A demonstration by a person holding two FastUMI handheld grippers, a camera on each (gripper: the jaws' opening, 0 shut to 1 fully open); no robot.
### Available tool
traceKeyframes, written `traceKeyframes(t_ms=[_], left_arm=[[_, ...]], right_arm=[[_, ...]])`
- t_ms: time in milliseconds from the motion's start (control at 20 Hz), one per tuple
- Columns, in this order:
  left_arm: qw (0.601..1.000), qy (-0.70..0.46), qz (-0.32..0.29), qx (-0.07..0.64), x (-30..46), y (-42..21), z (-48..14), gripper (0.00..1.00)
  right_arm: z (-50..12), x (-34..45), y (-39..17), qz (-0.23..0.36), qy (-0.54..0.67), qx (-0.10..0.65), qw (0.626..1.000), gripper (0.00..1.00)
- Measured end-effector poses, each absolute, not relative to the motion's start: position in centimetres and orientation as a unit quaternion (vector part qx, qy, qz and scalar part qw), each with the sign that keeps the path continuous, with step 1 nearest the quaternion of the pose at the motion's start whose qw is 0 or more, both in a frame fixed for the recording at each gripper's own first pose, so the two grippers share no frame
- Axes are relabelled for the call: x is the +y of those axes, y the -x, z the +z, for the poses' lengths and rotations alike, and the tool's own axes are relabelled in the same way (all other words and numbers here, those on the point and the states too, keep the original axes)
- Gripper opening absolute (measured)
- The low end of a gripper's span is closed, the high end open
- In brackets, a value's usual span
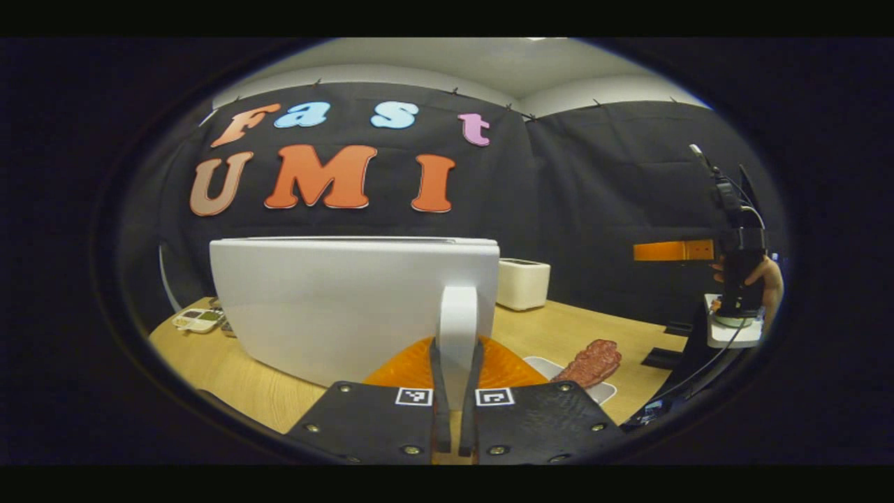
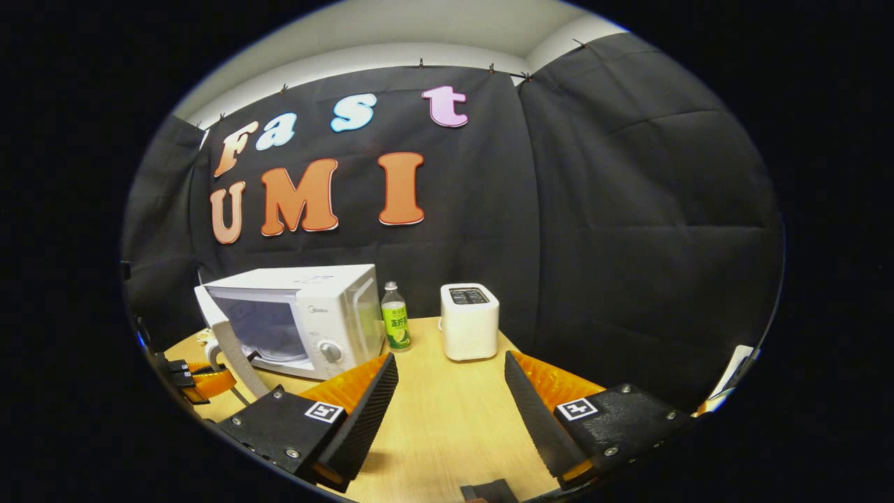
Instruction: Open the microwave oven with the left hand, put the food in, and close the microwave oven.
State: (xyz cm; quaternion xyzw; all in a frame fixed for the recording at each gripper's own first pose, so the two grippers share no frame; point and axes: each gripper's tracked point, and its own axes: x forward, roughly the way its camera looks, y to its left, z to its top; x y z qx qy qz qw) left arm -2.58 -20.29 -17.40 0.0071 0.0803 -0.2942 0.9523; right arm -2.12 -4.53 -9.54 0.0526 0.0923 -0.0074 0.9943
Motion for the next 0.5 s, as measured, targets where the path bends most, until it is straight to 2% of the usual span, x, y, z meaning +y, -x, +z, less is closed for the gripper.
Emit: traceKeyframes(t_ms=[50,350,400,450,500], left_arm=[[0.953,-0.008,-0.294,0.079,-19.4,3.3,-17.2,0.07],[0.956,-0.019,-0.283,0.075,-14.8,6.5,-16.6,0.07],[0.957,-0.018,-0.28,0.074,-13.9,7.1,-16.6,0.02],[0.958,-0.018,-0.276,0.072,-12.9,7.4,-16.4,0.08],[0.96,-0.018,-0.271,0.072,-11.8,8.0,-16.2,0.04]], right_arm=[[-9.4,-4.0,2.1,-0.004,-0.052,0.092,0.994,0.95],[-8.1,-0.1,2.6,0.032,-0.048,0.08,0.995,0.95],[-8.0,0.6,2.7,0.037,-0.048,0.079,0.995,0.95],[-7.8,1.3,2.8,0.042,-0.049,0.078,0.995,0.95],[-7.8,1.9,2.9,0.047,-0.051,0.078,0.995,0.95]])
